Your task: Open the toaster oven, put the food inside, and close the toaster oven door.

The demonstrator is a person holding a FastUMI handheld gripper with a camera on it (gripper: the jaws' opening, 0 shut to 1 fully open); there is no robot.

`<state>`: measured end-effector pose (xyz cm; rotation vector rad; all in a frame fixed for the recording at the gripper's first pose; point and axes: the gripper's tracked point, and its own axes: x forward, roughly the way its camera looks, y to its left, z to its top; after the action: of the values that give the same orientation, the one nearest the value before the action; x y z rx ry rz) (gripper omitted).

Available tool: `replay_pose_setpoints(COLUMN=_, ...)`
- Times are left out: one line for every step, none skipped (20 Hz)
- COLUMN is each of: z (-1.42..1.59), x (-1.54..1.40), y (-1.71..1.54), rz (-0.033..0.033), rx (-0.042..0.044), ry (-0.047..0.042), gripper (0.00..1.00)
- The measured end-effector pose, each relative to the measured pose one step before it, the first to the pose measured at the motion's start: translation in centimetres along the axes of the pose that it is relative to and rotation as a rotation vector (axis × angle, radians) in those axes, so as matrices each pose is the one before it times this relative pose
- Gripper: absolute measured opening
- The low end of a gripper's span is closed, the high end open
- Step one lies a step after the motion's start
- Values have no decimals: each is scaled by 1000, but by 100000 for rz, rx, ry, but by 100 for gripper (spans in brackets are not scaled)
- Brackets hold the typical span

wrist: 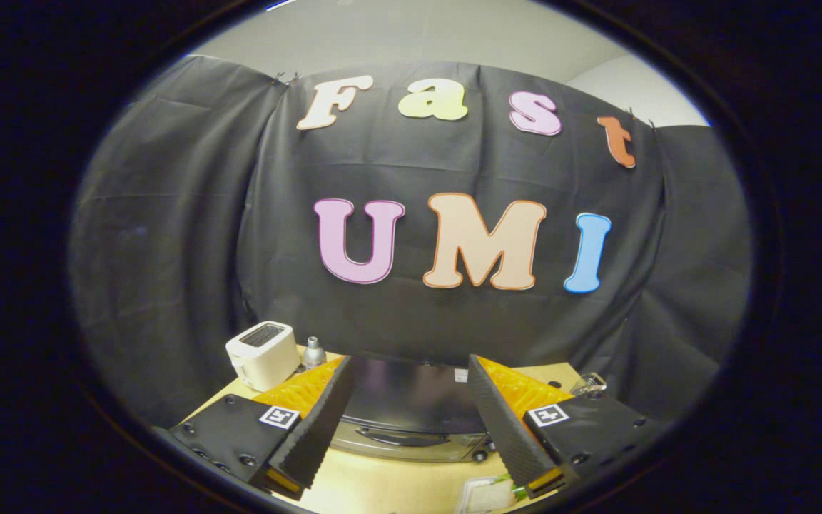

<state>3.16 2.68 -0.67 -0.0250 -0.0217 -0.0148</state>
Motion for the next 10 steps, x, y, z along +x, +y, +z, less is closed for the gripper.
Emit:
replay_pose_setpoints(z=-448, x=806, y=29, rz=-1779, rx=1238, ry=12, gripper=100)
replay_pose_setpoints(z=-837, x=707, y=23, rz=-1755, rx=1647, ry=240, gripper=100)
replay_pose_setpoints(z=-779, x=618, y=142, rz=-1462, rx=1555, ry=37, gripper=100)
replay_pose_setpoints(z=-989, x=665, y=104, rz=-1111, rx=1299, ry=322, gripper=100)
replay_pose_setpoints(z=-964, x=714, y=59, rz=-1137, rx=879, ry=600, gripper=100)
replay_pose_setpoints(z=-1355, x=698, y=-3, rz=-961, rx=465, ry=1520, gripper=100)
replay_pose_setpoints(z=-1185, x=652, y=-37, rz=-1086, rx=163, ry=1412, gripper=100)
replay_pose_setpoints(z=-1143, x=645, y=-111, rz=-1005, rx=-101, ry=890, gripper=100)
replay_pose_setpoints(z=-996, x=645, y=118, rz=-359, rx=-38, ry=851, gripper=100)
replay_pose_setpoints(z=-920, x=639, y=240, rz=210, rx=398, ry=101, gripper=100)
